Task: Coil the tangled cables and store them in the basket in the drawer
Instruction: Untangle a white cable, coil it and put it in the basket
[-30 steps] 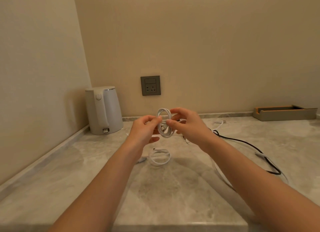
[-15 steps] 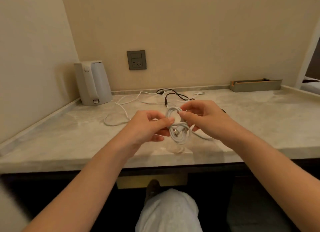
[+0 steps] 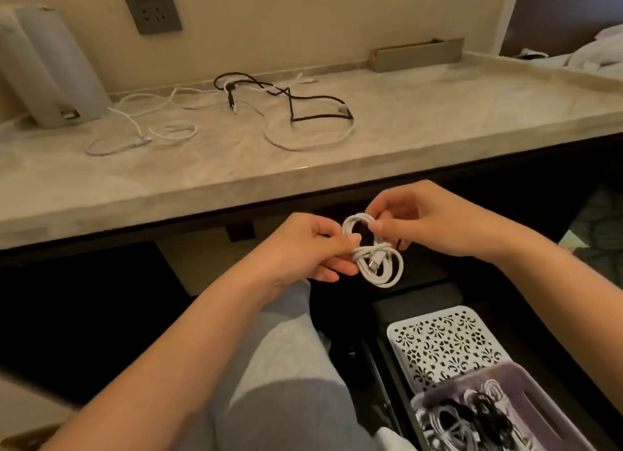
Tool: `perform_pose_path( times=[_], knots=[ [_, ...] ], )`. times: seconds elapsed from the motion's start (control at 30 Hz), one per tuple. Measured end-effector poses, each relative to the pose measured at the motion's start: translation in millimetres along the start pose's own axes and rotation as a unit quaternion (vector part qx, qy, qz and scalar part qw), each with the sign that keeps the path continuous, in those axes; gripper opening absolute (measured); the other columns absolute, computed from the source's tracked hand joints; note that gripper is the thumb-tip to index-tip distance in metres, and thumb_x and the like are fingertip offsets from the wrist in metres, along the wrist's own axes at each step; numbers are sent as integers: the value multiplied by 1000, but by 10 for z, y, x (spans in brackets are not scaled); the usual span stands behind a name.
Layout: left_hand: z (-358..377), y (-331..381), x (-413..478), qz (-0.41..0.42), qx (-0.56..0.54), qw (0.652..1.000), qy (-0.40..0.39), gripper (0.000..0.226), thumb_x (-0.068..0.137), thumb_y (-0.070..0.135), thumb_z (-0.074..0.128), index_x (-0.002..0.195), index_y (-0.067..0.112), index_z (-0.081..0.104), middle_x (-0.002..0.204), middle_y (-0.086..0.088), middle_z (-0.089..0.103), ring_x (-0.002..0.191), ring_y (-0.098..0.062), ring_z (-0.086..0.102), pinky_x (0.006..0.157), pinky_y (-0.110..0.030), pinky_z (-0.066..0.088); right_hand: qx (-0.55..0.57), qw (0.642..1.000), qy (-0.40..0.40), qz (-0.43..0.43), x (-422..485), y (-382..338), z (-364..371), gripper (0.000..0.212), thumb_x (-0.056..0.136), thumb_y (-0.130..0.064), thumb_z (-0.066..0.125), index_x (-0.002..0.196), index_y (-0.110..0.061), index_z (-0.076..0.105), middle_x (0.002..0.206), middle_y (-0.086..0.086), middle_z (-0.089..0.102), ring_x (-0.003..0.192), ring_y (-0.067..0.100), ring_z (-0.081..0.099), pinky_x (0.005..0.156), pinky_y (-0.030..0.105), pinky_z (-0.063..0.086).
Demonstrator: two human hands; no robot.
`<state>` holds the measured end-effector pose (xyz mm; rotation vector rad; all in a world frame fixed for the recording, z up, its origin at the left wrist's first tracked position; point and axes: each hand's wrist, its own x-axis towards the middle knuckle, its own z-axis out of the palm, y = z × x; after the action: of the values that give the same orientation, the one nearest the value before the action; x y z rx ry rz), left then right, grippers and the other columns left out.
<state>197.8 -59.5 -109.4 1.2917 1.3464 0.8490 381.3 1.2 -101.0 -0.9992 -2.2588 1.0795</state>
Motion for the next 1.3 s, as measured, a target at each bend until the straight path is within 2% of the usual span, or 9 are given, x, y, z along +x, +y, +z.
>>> perform_pose_path(
  times=[0.33, 0.57, 0.63, 0.73, 0.83, 0.93, 1.03, 1.17, 1.3],
  knots=[
    [1058, -874, 389, -110, 21, 990, -85, 15, 92, 23, 62, 83, 11, 64, 72, 1, 70, 68, -4, 68, 51, -13, 49, -19, 987, -83, 137, -651, 1254, 100, 12, 89, -24, 63, 94, -13, 65, 79, 10, 71, 67, 8, 66, 63, 17, 49],
    [1704, -1476, 600, -202, 75, 972, -98, 22, 92, 20, 62, 74, 11, 53, 73, -9, 62, 54, -8, 59, 42, -13, 43, -62, 972, -118, 191, -1006, 1966, 342, 14, 88, -21, 65, 88, -7, 65, 75, 6, 66, 62, 5, 62, 65, 22, 52],
    [1862, -1620, 631, -200, 121, 968, -91, 32, 91, 21, 63, 64, 14, 48, 69, -5, 62, 54, -11, 58, 42, -16, 42, -91, 968, -131, 196, -1078, 2071, 410, 16, 89, -18, 64, 86, -3, 62, 73, 2, 63, 56, -1, 57, 59, 14, 45],
    [2076, -1805, 646, -181, 223, 955, -72, 33, 89, 29, 63, 61, 15, 51, 67, -3, 57, 67, -20, 57, 59, -23, 41, -134, 955, -162, 210, -1164, 2287, 491, 11, 89, -19, 64, 82, -12, 59, 74, -3, 60, 61, 4, 55, 63, 21, 43],
    [2268, -1924, 609, -159, 253, 952, -64, 29, 88, 33, 63, 70, 12, 54, 85, -15, 62, 91, -33, 61, 68, -30, 42, -181, 936, -186, 237, -1244, 2481, 561, 9, 89, -22, 63, 84, -18, 56, 76, -2, 63, 68, 12, 57, 67, 26, 42],
    [2440, -2027, 565, -118, 306, 941, -82, 18, 90, 30, 62, 88, 12, 64, 98, -12, 67, 95, -31, 62, 79, -37, 52, -244, 912, -209, 254, -1380, 2617, 607, 5, 89, -19, 61, 90, -22, 58, 73, -8, 60, 71, 11, 57, 66, 26, 39],
    [2571, -2117, 549, -77, 366, 921, -111, 21, 90, 33, 62, 94, 13, 64, 103, -10, 64, 100, -31, 59, 85, -42, 51, -286, 882, -241, 287, -1558, 2784, 620, 22, 88, -10, 53, 96, -29, 60, 72, -10, 55, 65, 8, 54, 58, 21, 38],
    [2609, -2176, 530, -21, 431, 888, -159, 34, 92, 34, 59, 118, 10, 59, 127, -10, 53, 121, -29, 46, 99, -38, 38, -349, 840, -225, 349, -1792, 3008, 596, 11, 94, -27, 51, 88, -19, 53, 88, 0, 61, 80, 21, 58, 71, 33, 48],
    [2617, -2249, 544, -9, 436, 883, -174, 38, 92, 32, 60, 121, 7, 57, 129, -10, 52, 118, -28, 50, 97, -37, 39, -426, 795, -223, 370, -1888, 3111, 629, 18, 95, -31, 50, 111, -25, 55, 104, 0, 63, 95, 22, 62, 68, 32, 46]
  ],
)
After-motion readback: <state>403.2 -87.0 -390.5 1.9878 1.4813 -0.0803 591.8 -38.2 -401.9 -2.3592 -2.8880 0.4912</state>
